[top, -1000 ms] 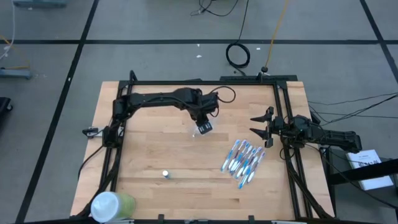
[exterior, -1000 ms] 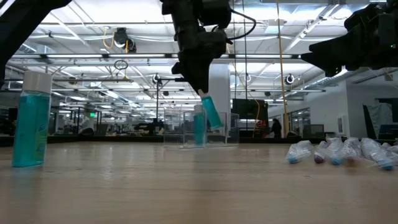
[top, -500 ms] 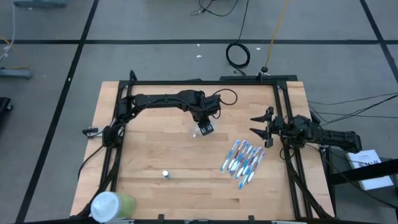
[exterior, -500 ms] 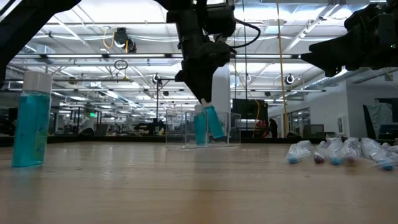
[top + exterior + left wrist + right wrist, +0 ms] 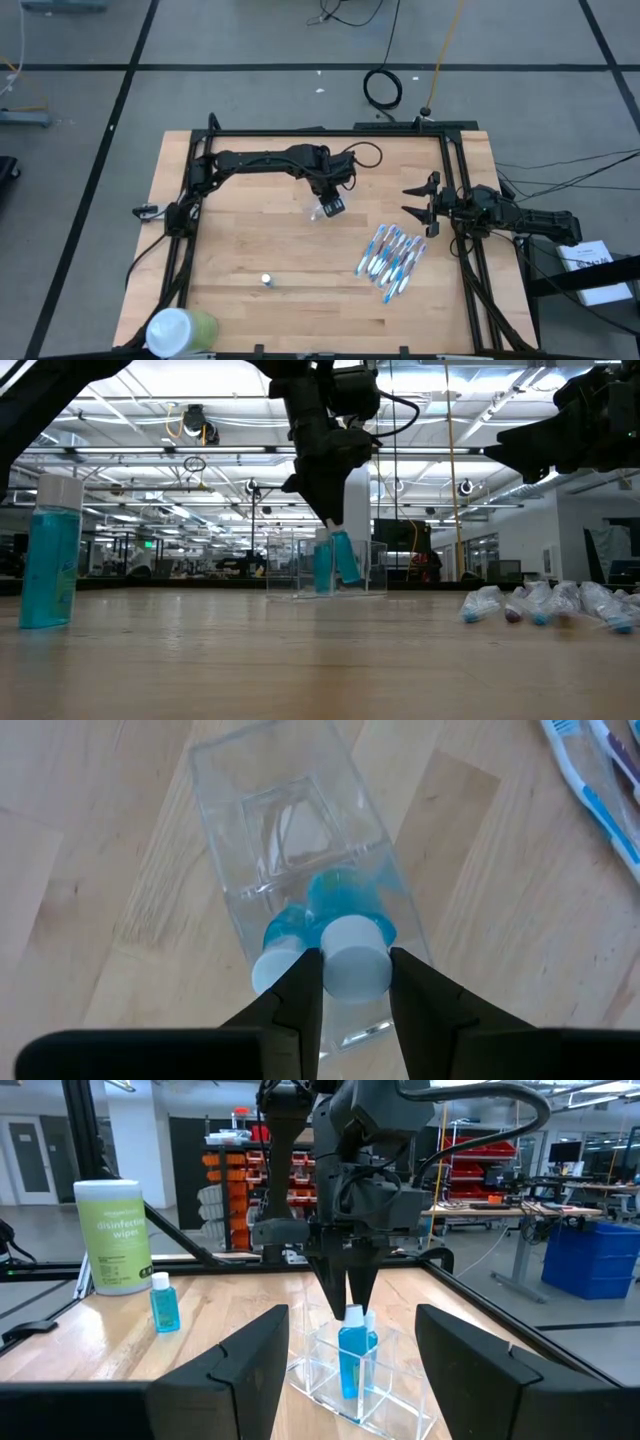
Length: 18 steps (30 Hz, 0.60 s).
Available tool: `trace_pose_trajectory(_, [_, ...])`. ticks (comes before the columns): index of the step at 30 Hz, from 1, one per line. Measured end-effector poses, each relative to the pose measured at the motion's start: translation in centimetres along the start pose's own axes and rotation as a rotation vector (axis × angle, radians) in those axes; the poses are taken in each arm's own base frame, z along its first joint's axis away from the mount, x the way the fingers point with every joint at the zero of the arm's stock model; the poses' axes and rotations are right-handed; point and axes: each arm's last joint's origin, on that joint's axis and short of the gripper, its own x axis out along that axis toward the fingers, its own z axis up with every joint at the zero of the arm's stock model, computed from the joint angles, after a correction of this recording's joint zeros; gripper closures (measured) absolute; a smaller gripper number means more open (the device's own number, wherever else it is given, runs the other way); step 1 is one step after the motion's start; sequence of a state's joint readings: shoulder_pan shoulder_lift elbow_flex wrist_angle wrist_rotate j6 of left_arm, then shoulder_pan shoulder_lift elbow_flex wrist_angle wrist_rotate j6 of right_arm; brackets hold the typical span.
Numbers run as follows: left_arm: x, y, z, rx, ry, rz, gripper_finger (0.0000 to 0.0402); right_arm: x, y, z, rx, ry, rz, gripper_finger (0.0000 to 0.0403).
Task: Pick & Place toothbrushing station
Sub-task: Put the blue mouthwash into the transparent organizer
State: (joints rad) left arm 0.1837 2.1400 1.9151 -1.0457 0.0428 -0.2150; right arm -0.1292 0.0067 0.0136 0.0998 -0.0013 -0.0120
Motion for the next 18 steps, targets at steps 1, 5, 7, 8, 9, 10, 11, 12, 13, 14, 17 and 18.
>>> trace_pose_trajectory(1, [0.02,0.00,0.00,0.000,0.000,0.000,0.0306,0.00,0.00,0.01,0.000,0.000,0.000,0.0190])
trace_pose_trajectory(5, [0.03,0.00,0.01,-0.004,-0.001,0.000,0.0306,0.00,0.00,0.01,0.000,0.000,0.000,0.0190])
trace_pose_trajectory(7, [0.04,0.00,0.02,-0.004,-0.002,0.000,0.0306,0.00,0.00,0.00,0.000,0.000,0.000,0.0190])
trace_pose_trajectory(8, [0.04,0.00,0.03,-0.004,-0.002,0.000,0.0306,0.00,0.00,0.00,0.000,0.000,0.000,0.0190])
trace_pose_trajectory(9, [0.04,0.00,0.03,-0.004,-0.003,0.000,0.0306,0.00,0.00,0.01,0.000,0.000,0.000,0.0190])
trace_pose_trajectory(10, [0.05,0.01,0.04,-0.004,-0.004,0.004,0.0306,0.00,0.00,0.01,0.000,0.000,0.000,0.0190])
trace_pose_trajectory(11, [0.06,0.02,0.04,-0.005,-0.005,0.009,0.0306,0.00,0.00,0.00,0.000,0.000,0.000,0.0190])
trace_pose_trajectory(12, [0.06,0.04,0.04,-0.007,-0.006,0.015,0.0306,0.00,0.00,0.00,0.000,0.000,0.000,0.0190])
trace_pose_trajectory(13, [0.06,0.02,0.04,-0.009,-0.008,0.020,0.0306,0.00,0.00,0.01,0.000,0.000,0.000,0.0190])
trace_pose_trajectory(14, [0.07,0.03,0.04,-0.014,-0.009,0.023,0.0306,0.00,0.00,0.01,0.000,0.000,-0.001,0.0190])
trace_pose_trajectory(17, [0.09,0.07,0.07,-0.019,-0.012,0.027,0.0306,0.00,0.00,0.00,0.000,0.000,0.000,0.0190])
trace_pose_trajectory(18, [0.09,0.06,0.08,-0.018,-0.013,0.029,0.0306,0.00,0.00,0.00,0.000,0.000,0.000,0.0190])
